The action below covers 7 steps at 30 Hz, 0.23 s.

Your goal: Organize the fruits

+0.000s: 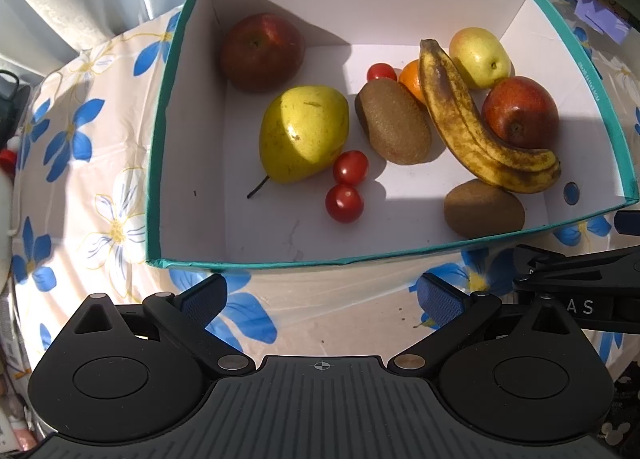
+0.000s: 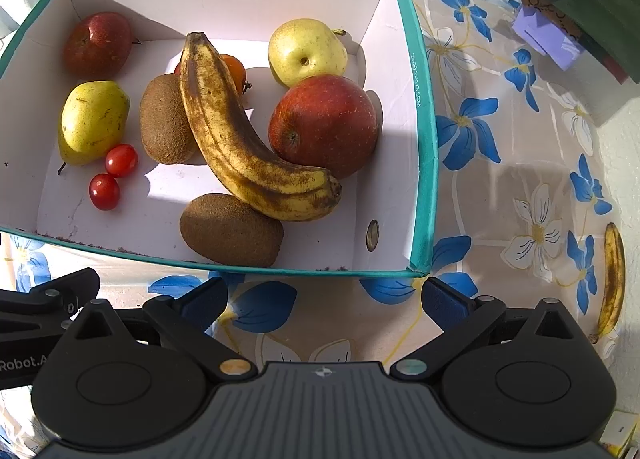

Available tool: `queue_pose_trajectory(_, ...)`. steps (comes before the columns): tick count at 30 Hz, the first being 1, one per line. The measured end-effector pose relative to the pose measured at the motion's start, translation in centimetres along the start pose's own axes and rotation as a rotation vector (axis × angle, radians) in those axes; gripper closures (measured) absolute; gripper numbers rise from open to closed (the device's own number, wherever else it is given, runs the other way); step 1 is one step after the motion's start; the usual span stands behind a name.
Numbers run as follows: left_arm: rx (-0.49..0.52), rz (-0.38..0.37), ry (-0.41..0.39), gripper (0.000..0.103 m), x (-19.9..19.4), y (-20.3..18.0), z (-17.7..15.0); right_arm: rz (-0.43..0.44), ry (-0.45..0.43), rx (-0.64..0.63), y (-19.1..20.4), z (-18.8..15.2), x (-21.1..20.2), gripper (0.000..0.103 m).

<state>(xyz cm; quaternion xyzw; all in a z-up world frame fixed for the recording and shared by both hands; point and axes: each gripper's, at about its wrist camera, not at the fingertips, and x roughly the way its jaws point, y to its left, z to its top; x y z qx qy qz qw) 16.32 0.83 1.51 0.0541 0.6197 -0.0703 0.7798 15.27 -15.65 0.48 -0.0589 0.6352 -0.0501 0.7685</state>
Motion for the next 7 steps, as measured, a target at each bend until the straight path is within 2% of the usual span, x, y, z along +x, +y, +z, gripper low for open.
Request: queue_pose_trajectory(7,0.003,0.017,0.001,0.0,0.27,-0.02,-0.08,-0.005,0.0,0.0,0.08,-0.08,0.08,0.0)
